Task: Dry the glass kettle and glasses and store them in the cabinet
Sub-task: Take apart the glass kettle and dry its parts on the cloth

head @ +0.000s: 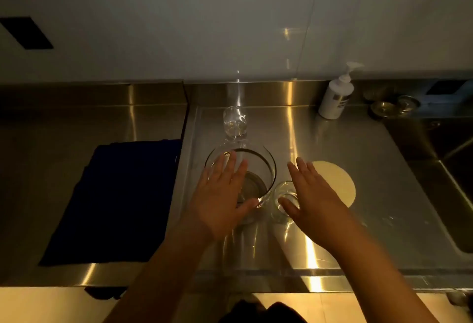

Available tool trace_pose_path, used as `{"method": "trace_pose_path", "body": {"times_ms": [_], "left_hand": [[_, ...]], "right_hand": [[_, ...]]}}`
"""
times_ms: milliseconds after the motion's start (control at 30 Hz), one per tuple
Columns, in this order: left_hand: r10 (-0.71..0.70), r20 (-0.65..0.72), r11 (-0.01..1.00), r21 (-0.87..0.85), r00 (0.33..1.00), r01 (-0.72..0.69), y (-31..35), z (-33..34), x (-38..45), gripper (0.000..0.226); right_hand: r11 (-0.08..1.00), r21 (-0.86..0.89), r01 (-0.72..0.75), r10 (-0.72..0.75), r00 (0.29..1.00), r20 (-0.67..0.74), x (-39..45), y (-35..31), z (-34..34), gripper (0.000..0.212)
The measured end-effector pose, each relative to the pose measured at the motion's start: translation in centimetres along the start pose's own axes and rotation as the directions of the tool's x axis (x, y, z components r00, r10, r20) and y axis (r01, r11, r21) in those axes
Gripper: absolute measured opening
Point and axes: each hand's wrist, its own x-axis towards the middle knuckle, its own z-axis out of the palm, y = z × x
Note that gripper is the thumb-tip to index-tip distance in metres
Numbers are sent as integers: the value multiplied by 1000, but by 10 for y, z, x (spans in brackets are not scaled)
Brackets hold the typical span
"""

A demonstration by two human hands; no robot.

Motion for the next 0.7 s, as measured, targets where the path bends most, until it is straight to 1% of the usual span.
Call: {"method": "trace_pose_path", "body": {"times_ms": [100,233,400,500,600,700], "left_hand": [[12,52,1000,21,999,-13,-1,7,4,82],[-9,66,999,48,998,6,2,19,8,82],[-63,42,997,37,997,61,7,25,8,78],[-88,7,994,71,996,87,8,29,6,77],[-77,-56,995,65,995,81,10,29,4,77],[-78,-68,989,122,995,86,11,29,3,75]], "right_hand": [[999,-28,-26,28,999,45,5,6,6,78],[1000,-9,-22,23,995,93,9,13,13,79],[1000,-13,-23,25,982,188,14,21,15,79],[999,-31,-5,12,971,238,18,24,19,83],[999,-29,21,-12,962,272,19,24,22,84],[999,-21,35,-28,960,280,20,25,24,84]]}}
